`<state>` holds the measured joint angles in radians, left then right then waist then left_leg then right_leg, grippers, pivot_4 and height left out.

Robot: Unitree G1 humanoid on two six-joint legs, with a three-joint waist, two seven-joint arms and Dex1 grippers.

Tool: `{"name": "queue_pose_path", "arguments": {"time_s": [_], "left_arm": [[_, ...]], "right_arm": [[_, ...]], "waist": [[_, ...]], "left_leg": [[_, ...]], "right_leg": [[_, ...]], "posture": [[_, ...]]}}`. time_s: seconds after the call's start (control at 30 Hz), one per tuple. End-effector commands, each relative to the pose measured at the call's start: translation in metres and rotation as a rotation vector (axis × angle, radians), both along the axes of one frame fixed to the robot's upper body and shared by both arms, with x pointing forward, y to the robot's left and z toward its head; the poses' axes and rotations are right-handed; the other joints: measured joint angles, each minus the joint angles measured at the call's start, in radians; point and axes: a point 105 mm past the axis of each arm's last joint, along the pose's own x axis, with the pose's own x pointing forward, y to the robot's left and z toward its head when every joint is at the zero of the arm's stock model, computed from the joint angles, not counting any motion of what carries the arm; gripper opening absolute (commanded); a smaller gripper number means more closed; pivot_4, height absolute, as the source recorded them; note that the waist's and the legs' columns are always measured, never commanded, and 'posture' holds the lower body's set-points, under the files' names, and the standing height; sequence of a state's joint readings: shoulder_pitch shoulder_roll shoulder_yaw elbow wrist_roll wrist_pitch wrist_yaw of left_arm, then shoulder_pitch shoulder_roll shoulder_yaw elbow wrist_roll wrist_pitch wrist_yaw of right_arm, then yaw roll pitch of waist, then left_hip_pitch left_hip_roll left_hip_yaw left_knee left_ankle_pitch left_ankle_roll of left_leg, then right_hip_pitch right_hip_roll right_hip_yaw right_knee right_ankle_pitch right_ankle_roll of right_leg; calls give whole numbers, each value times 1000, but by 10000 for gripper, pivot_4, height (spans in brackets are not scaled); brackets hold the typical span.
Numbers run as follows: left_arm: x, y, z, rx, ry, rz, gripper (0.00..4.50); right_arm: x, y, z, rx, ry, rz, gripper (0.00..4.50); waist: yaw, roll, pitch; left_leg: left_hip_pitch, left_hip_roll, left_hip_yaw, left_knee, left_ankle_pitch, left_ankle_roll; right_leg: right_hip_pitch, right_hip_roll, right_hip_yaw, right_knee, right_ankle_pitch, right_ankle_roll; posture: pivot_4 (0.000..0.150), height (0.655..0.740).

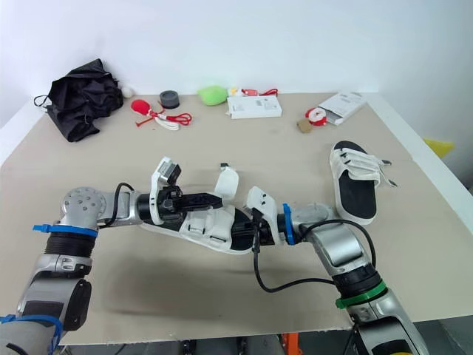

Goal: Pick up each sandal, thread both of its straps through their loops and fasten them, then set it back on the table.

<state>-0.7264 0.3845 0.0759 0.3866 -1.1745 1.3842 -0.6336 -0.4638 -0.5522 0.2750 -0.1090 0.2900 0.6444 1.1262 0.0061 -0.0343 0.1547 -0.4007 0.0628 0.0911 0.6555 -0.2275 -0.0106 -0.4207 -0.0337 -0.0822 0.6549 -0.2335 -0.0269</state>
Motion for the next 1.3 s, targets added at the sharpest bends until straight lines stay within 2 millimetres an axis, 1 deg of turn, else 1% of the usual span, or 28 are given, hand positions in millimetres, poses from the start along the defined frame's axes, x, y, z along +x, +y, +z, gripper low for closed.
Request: {"name": "queue_pose_path", "arguments": {"time_s": [0.03, 0.13, 0.2, 0.23, 0.27, 0.3, 0.37, 0.4, 0.43, 0.5, 0.63, 0.73, 0.8, 1.0, 1.07, 1.2, 1.3], "left_arm": [[10, 6, -30, 138, 69, 77, 198], [17, 1, -37, 188, 8, 124, 198], [16, -3, -33, 173, -11, 112, 6507], [17, -4, -33, 179, -19, 109, 8528], [16, -6, -29, 164, -24, 96, 13830], [16, -8, -26, 152, -30, 91, 17862], [24, -7, -24, 157, -51, 132, 26848], [26, -7, -22, 145, -56, 141, 29521], [30, -6, -20, 143, -60, 155, 34821], [38, -2, -17, 125, -42, 194, 34821], [60, 6, -3, 22, 26, 301, 34821], [71, 9, 7, -42, 59, 356, 34821], [78, 8, 11, -52, 64, 383, 34821], [83, -1, 20, -46, 88, 365, 34821], [86, -3, 18, -14, 138, 376, 34821], [84, -13, 34, -25, 161, 330, 34821], [83, -20, 40, -28, 162, 311, 34821]], "right_arm": [[-10, -1, -19, -36, 82, 7, 0], [-9, -2, -18, -34, 81, 2, 0], [-8, -2, -18, -32, 81, 0, 0], [-8, -2, -17, -31, 81, -1, 0], [-8, -1, -17, -30, 82, -1, 0], [-9, -1, -18, -30, 82, -1, 0], [-9, -1, -18, -31, 84, -1, 0], [-9, -1, -18, -32, 84, -2, 0], [-9, -1, -18, -31, 85, -3, 0], [-9, -1, -18, -30, 86, -5, 0], [-8, 0, -19, -27, 87, -9, 0], [-8, 1, -19, -22, 88, -8, 0], [-8, 2, -20, -20, 89, -7, 0], [-8, 2, -20, -19, 90, -11, 0], [-9, 2, -21, -19, 90, -12, 0], [-10, 1, -23, -21, 95, -17, 0], [-10, 1, -24, -21, 99, -19, 0]], "waist": [[0, 0, 0], [0, 0, -1], [0, 1, -1], [0, 0, -1], [0, 0, -1], [0, 0, -1], [0, 0, -2], [0, 0, -2], [0, 0, -2], [0, 0, -1], [-1, 0, -1], [-1, -2, 0], [-2, -3, 1], [-3, -3, 1], [-3, -4, 1], [-3, -4, 1], [-4, -4, 1]], "left_leg": [[0, 0, 0, 0, 0, 0], [1, 0, 0, 0, 0, 0], [3, -1, 0, 0, 0, 0], [4, -1, 0, 0, 0, 0], [4, 0, 0, 0, 0, 0], [4, -1, 0, 0, 0, 0], [4, -1, -1, 0, 0, 0], [5, -1, -1, 0, 0, 0], [5, -1, -1, 0, 0, 0], [6, -1, -1, 0, 0, 0], [7, -1, -1, -1, 0, 0], [6, -1, -1, -2, 0, 0], [6, -1, -1, -2, 0, 0], [6, 0, -1, -2, -1, 0], [6, 0, -1, -2, -1, 0], [6, 0, -1, -2, -1, -1], [6, 0, -1, -3, -1, -1]], "right_leg": [[0, 0, 0, 0, 0, 0], [1, -1, 0, 0, 0, 0], [3, -1, 0, 0, 0, 0], [4, -1, 0, 0, 0, 0], [4, -1, -1, 0, 0, 0], [4, -1, -1, 0, 0, 0], [5, -1, -1, 0, 0, 0], [5, -2, -1, 0, 0, 0], [6, -2, -1, 0, 0, 0], [7, -2, -1, 0, 0, 0], [7, -2, -2, -1, 0, 0], [7, -2, -2, -1, -1, 1], [6, -2, -2, -1, -2, 2], [6, -2, -3, -1, -2, 2], [6, -2, -3, -1, -2, 2], [6, -2, -2, -1, -2, 2], [6, -3, -2, -1, -2, 2]], "posture": [[1500, 7400], [1500, 7400], [1500, 7400], [1500, 7400], [1500, 7400], [1500, 7400], [1500, 7400], [1500, 7400], [1500, 7400], [1500, 7400], [1500, 7400], [1500, 7400], [1500, 7400], [1500, 7400], [1500, 7400], [1500, 7400], [1500, 7400]]}}
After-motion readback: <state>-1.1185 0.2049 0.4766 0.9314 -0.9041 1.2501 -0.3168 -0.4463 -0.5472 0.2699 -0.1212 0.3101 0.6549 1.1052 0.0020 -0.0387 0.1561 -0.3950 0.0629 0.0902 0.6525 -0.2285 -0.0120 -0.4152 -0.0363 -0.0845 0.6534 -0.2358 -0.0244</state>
